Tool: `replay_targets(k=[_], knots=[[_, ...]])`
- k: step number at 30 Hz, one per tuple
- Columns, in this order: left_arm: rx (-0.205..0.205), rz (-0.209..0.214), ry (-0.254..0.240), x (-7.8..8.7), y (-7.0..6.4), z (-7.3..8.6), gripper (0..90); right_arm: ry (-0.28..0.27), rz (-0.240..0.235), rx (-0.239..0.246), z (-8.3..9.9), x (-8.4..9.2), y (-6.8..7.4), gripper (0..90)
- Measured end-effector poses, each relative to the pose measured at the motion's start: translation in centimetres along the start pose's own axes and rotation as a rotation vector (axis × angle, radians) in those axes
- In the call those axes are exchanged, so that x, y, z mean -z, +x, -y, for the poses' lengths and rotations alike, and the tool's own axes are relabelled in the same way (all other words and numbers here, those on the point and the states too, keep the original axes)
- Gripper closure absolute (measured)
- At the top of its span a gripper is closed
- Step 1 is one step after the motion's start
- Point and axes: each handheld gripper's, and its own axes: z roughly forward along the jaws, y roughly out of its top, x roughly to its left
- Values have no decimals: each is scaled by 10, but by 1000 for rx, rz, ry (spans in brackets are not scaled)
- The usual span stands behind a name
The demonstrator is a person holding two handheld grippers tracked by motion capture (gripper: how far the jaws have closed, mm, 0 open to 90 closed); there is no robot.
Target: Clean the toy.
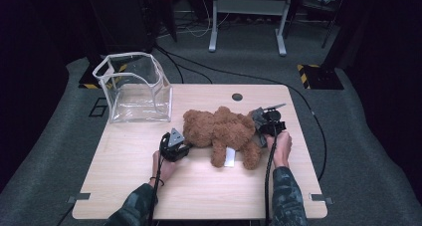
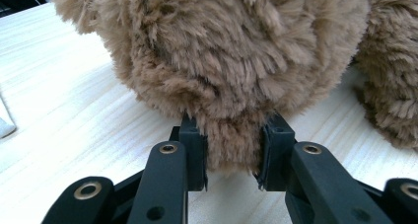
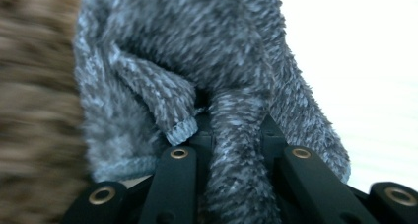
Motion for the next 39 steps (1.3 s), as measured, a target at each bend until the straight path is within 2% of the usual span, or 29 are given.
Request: replay_targets(k=[1,4,5,8,10,12,13,14,16,18,19,22,25,27,30,32,33,34,36,39], knots=[[1,0,0,0,0,0,699,-3,-7,-14,1,2,-3,758],[1,0,0,0,0,0,699,-42,-77,-67,5,21,-9,757],[0,0,0,0,0,0,699,-69,-108,-69,6,29,-11,758],[-1,-1,0,0,0,0,699,-131,-197,-68,8,57,-9,758],[-2,-1,2,0,0,0,699,-149,-233,-49,8,66,-6,758],[-3,-4,3,0,0,0,699,-147,-266,-27,7,69,0,759],[-4,-3,7,0,0,0,699,-129,-274,-31,6,68,4,760],[-4,-2,5,0,0,0,699,-121,-280,-9,5,63,8,761],[-3,-4,6,0,0,0,699,-90,-277,-2,5,52,16,762],[1,-5,3,0,0,0,700,-64,-254,11,6,40,22,765],[1,-5,3,0,0,0,699,-48,-244,2,9,30,24,766],[0,-5,2,0,0,0,700,-8,-234,-5,13,16,22,766],[-2,-5,1,0,0,0,699,24,-189,12,15,8,20,764],[-3,-5,1,0,0,0,699,12,-175,7,13,16,18,764],[-2,-5,1,0,0,0,699,-50,-159,16,9,41,16,763],[-2,-5,1,0,0,0,698,-121,-152,20,5,67,19,763],[-2,-5,0,0,0,0,696,-143,-151,35,3,76,20,763],[-1,-5,0,0,1,0,695,-192,-167,55,1,87,23,763],[0,-4,0,0,1,0,695,-252,-186,96,-4,110,36,763],[-1,-4,-1,0,1,0,694,-272,-218,187,-9,126,63,763]])
